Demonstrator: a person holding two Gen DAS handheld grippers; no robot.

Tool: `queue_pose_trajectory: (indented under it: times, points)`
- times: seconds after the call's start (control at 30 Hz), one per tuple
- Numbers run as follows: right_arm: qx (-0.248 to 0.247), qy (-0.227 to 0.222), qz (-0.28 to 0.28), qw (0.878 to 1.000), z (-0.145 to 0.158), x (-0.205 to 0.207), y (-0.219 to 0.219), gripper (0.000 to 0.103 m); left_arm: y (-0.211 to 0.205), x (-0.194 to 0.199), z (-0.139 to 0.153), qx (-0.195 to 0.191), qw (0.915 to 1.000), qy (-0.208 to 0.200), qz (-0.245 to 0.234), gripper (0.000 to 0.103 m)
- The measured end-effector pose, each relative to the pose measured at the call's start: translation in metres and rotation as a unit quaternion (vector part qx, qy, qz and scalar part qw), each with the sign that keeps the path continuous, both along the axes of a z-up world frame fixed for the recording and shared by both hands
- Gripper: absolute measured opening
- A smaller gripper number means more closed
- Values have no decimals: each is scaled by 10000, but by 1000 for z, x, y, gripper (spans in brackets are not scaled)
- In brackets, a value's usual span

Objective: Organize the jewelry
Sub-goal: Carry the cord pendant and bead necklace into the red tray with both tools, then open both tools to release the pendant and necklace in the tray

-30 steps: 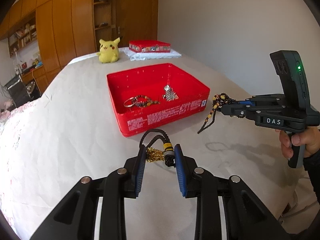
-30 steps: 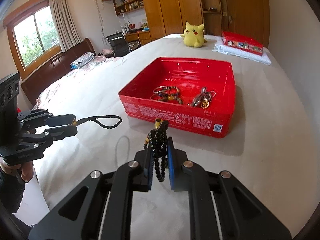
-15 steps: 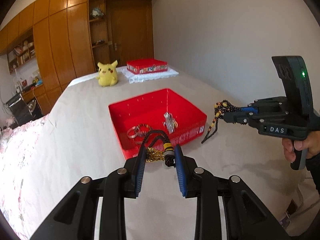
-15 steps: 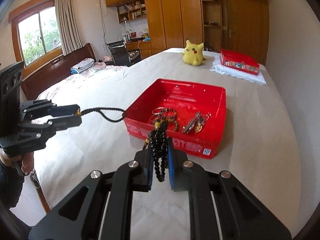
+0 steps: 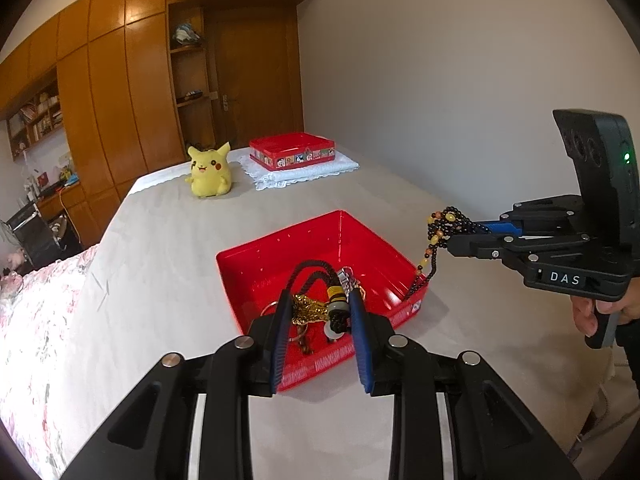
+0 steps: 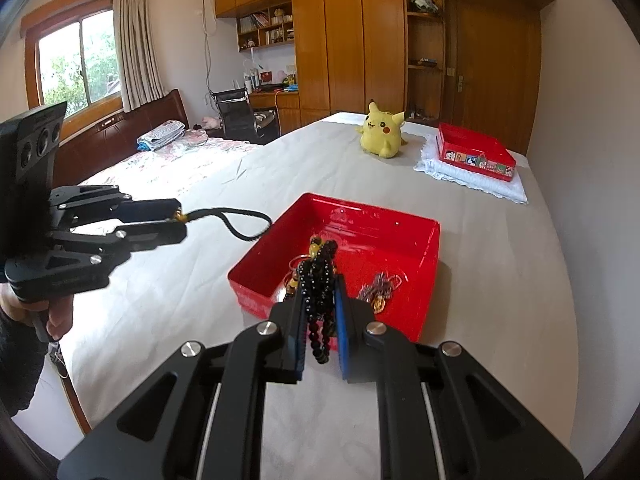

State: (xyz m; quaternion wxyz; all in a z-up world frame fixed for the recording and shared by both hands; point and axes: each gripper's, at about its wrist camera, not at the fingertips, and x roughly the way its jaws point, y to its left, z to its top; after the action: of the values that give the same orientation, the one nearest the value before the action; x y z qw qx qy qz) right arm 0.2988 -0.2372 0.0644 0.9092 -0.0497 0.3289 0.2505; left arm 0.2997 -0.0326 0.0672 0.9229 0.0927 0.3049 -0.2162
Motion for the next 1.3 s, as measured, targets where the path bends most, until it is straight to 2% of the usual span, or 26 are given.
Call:
queue_pose_trajectory:
  times: [0.37, 0.8, 1.1, 1.3]
  points:
    - [-17, 249, -82, 9997, -7, 62, 8, 10, -16, 58, -22, 145, 9991, 387, 8, 29]
    - [-157, 927, -294, 9951, -65, 144, 17, 10, -24, 139, -77, 375, 9942, 1002, 135, 29]
    - [-270, 1347, -385, 9898, -105, 180, 20, 10, -22, 175, -116, 443, 9887, 1421, 201, 29]
    - [-356, 1553, -397, 9864, -123, 189, 20, 11, -23, 189, -134, 461, 9855, 1617, 211, 29]
